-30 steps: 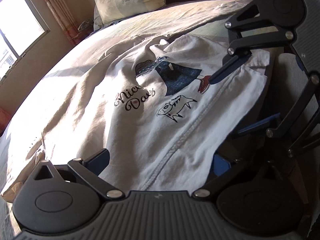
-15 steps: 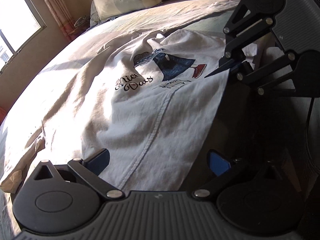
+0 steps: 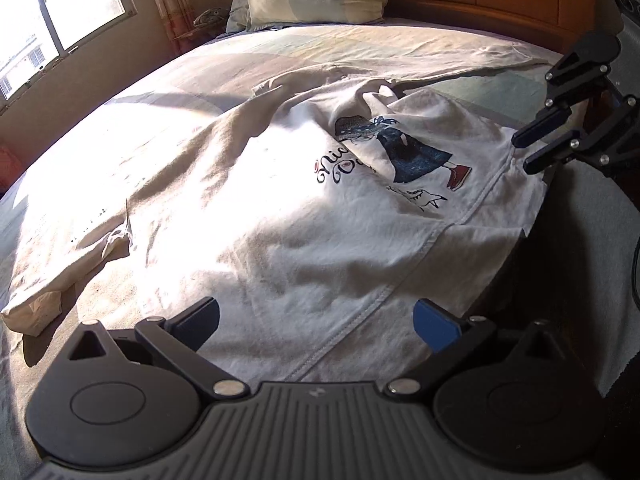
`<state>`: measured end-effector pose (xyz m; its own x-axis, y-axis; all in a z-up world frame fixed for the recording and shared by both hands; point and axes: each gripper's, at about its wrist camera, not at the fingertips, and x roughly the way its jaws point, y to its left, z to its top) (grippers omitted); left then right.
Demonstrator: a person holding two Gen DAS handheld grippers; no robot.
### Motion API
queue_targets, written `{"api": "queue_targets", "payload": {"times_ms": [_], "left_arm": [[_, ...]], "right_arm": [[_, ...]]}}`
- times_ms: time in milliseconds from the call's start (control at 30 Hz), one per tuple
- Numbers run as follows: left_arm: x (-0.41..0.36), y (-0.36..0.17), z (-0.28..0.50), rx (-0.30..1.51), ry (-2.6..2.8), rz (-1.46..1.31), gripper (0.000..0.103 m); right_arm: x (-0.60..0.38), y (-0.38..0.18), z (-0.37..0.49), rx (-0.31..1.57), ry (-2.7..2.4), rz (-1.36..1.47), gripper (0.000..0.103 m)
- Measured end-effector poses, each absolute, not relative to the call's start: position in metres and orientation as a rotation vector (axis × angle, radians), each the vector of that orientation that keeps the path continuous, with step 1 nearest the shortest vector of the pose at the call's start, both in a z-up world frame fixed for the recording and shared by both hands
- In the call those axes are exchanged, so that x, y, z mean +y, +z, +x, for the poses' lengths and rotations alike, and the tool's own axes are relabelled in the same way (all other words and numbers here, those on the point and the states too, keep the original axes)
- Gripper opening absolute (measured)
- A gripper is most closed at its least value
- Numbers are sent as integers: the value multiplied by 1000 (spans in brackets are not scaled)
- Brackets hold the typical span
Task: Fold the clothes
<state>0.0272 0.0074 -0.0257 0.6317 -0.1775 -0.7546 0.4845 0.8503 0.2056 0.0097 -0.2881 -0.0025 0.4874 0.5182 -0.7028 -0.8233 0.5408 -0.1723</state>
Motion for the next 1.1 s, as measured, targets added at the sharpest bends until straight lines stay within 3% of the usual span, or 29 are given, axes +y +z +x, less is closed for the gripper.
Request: {"api": "queue_targets", "payload": {"times_ms": [167,367,500,600,700,733,800,833,1000,1100], "left_arm": [[5,-29,48,812,-339,360,102],[-2,-34,68,822,-320,248,102],[-1,-37,75,828,-308,186,102],[2,-39,79,833,-288,180,102],[7,-40,83,838,-260,188,102],[9,-41,84,840,-252,189,102],[13,-41,86,845,-238,185,102],[14,-41,86,846,-235,181,102],[21,-37,86,837,-209,177,102],[22,-35,84,831,-201,188,102]], "right_arm": [[-341,10,87,686,686,-188,32],[-389,-17,204,794,515,227,38],[-385,-46,249,854,496,347,39],[-378,-64,272,880,473,387,48],[-365,-78,281,877,460,361,50],[-362,-79,280,866,468,356,48],[-357,-79,279,856,470,327,15],[-355,-78,279,855,467,309,7],[-366,-69,282,831,386,286,7],[-375,-64,274,872,406,324,13]]}}
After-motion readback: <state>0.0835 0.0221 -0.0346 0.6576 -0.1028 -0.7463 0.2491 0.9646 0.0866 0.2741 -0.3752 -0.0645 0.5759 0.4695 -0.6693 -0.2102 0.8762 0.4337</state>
